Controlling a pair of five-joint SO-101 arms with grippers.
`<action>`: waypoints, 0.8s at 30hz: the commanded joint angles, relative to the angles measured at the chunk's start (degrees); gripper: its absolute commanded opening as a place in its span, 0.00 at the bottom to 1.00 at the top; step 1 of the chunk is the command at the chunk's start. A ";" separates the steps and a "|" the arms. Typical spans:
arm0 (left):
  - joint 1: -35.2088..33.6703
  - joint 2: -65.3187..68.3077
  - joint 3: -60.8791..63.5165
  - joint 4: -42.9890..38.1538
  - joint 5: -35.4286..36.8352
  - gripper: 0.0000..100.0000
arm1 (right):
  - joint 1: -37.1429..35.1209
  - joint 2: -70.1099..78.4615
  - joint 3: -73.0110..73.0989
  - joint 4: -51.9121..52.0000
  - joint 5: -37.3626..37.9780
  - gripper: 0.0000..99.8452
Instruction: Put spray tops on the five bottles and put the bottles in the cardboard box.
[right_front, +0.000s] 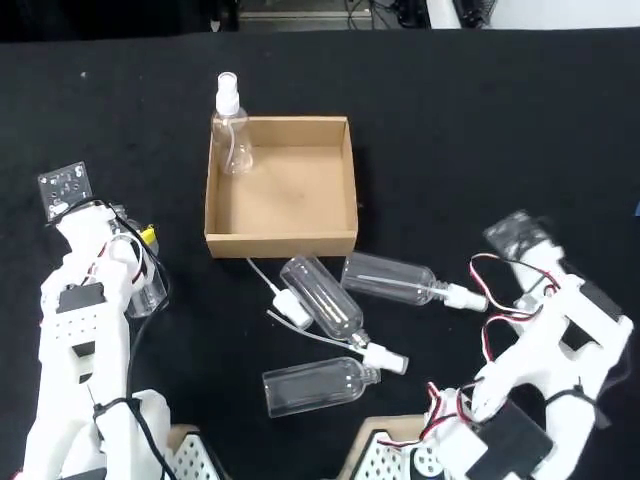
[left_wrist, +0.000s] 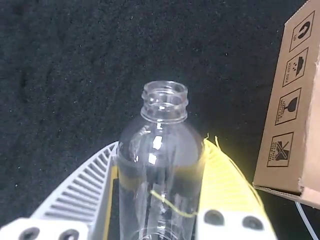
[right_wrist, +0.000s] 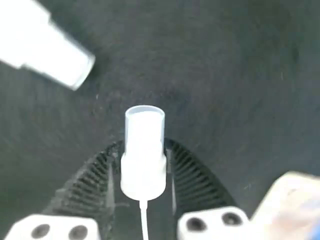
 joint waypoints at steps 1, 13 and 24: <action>0.84 -1.93 -1.01 -1.14 0.26 0.13 | 2.02 -2.33 -4.26 2.64 -19.78 0.03; 0.84 -1.93 -1.36 -1.14 0.35 0.13 | 1.49 1.98 -14.64 3.96 -23.82 0.03; 0.92 -9.41 -1.36 5.01 0.35 0.13 | -17.05 -9.36 -41.10 34.02 -39.03 0.01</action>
